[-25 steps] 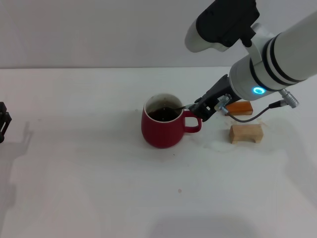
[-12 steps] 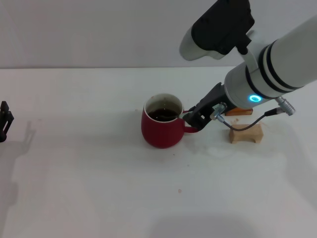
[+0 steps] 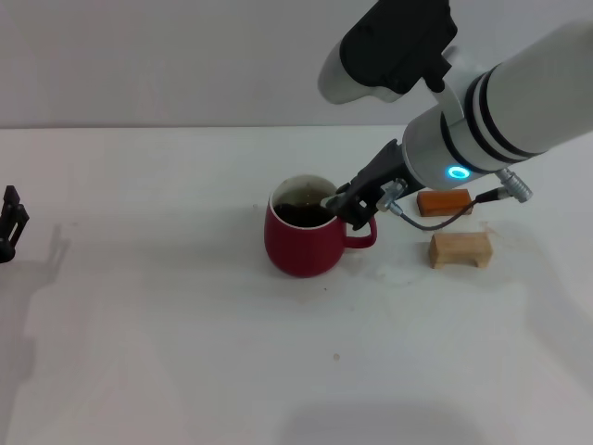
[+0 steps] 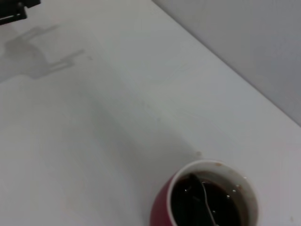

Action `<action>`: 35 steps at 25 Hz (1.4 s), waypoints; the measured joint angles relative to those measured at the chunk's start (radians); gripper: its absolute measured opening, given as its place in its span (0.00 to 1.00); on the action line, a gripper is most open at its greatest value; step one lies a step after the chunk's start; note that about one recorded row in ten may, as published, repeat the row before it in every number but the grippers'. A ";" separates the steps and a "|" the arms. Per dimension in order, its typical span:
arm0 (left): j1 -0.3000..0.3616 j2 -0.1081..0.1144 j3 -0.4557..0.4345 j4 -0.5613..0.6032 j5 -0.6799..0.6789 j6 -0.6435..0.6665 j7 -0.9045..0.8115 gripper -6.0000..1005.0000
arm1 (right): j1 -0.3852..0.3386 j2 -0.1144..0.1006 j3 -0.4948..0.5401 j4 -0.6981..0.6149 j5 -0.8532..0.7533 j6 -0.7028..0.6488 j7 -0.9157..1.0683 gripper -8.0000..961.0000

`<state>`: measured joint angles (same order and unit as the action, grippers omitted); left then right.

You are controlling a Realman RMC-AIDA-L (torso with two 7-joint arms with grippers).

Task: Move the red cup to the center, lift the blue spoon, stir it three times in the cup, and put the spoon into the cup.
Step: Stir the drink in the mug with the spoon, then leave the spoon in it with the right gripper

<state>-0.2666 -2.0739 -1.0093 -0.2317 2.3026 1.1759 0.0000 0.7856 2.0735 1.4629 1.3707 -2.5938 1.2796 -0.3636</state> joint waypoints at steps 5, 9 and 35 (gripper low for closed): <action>0.000 0.000 0.000 0.000 0.000 0.000 0.000 0.84 | 0.000 -0.002 0.015 -0.012 -0.032 -0.006 -0.002 0.14; -0.002 0.000 0.000 0.000 0.000 -0.006 0.000 0.84 | -0.006 -0.003 0.021 -0.011 -0.040 -0.005 -0.002 0.14; -0.009 0.000 0.000 -0.001 0.006 -0.013 0.000 0.84 | 0.004 0.000 0.001 0.003 0.003 -0.018 -0.005 0.16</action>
<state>-0.2756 -2.0739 -1.0094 -0.2332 2.3086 1.1634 0.0000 0.7896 2.0732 1.4634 1.3741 -2.5910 1.2618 -0.3682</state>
